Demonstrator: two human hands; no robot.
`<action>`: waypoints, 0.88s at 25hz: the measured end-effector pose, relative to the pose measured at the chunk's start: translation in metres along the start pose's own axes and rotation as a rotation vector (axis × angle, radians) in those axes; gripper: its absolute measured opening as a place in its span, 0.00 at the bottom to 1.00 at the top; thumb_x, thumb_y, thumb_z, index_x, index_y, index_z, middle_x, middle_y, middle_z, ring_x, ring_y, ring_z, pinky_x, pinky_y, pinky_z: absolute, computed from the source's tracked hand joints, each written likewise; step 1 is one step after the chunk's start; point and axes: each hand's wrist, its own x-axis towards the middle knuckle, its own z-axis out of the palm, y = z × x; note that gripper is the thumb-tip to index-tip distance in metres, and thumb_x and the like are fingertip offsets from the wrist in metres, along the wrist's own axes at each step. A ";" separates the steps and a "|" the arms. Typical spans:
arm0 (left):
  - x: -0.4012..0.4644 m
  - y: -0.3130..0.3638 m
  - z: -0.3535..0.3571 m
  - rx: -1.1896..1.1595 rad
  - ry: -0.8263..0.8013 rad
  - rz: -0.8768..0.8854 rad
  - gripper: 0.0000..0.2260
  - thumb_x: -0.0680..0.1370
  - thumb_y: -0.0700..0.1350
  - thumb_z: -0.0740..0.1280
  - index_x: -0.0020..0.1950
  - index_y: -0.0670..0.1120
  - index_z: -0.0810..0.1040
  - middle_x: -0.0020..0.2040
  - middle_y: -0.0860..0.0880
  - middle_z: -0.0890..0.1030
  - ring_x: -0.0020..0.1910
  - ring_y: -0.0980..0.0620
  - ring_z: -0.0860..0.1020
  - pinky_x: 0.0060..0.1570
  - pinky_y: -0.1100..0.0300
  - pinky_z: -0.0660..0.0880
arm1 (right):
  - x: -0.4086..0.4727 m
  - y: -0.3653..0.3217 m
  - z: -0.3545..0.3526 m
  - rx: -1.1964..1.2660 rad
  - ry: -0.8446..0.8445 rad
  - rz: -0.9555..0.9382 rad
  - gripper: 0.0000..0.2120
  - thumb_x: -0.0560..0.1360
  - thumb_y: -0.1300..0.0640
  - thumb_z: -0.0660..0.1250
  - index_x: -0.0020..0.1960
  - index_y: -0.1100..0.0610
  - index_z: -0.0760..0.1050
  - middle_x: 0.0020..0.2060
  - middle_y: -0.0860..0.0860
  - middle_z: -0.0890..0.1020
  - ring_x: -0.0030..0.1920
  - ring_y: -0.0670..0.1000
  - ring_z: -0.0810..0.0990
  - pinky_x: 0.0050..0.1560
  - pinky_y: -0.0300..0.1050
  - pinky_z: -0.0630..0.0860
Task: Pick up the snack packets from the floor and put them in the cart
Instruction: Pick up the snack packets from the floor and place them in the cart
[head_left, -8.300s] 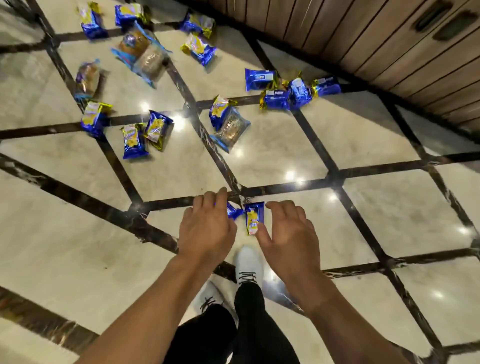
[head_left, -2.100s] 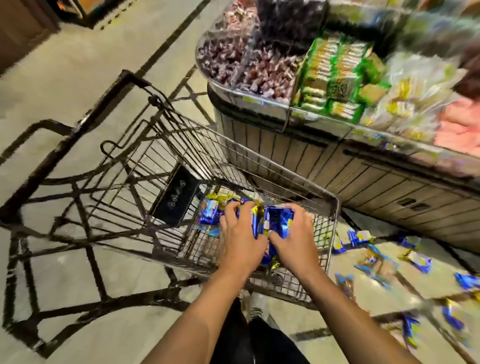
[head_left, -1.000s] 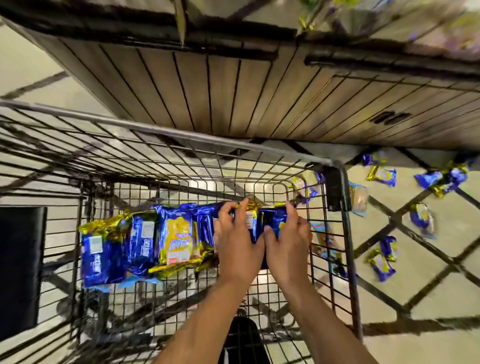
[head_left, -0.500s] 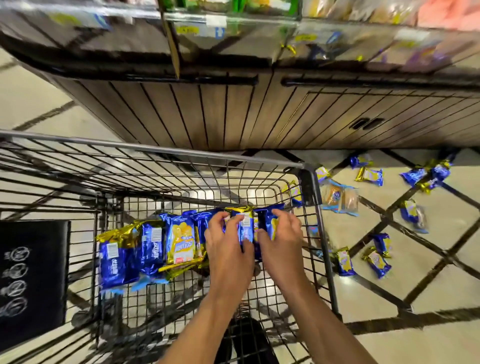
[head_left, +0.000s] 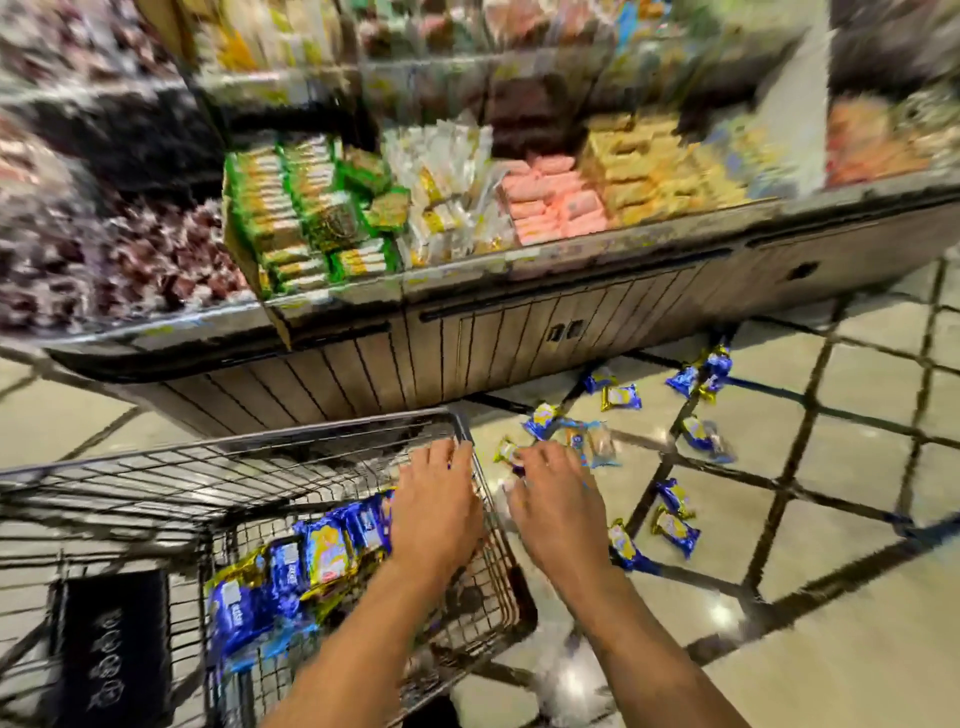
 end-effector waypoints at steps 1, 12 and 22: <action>0.000 0.020 -0.007 0.023 0.006 0.032 0.21 0.70 0.46 0.65 0.64 0.49 0.72 0.58 0.47 0.75 0.55 0.44 0.72 0.51 0.50 0.73 | -0.008 0.015 -0.016 -0.014 0.032 0.012 0.13 0.72 0.55 0.67 0.57 0.52 0.77 0.52 0.50 0.78 0.54 0.55 0.76 0.53 0.51 0.76; -0.042 0.266 0.023 0.120 0.012 0.269 0.22 0.68 0.47 0.69 0.61 0.47 0.74 0.54 0.47 0.76 0.51 0.43 0.75 0.44 0.50 0.74 | -0.110 0.238 -0.100 -0.017 0.078 0.123 0.16 0.74 0.54 0.63 0.61 0.53 0.75 0.56 0.52 0.78 0.58 0.56 0.75 0.55 0.53 0.74; -0.047 0.457 0.064 0.061 -0.051 0.424 0.21 0.74 0.45 0.65 0.68 0.47 0.71 0.59 0.45 0.76 0.57 0.42 0.74 0.53 0.48 0.74 | -0.173 0.416 -0.161 -0.038 0.083 0.316 0.17 0.78 0.51 0.60 0.66 0.51 0.72 0.61 0.50 0.75 0.61 0.53 0.72 0.56 0.48 0.73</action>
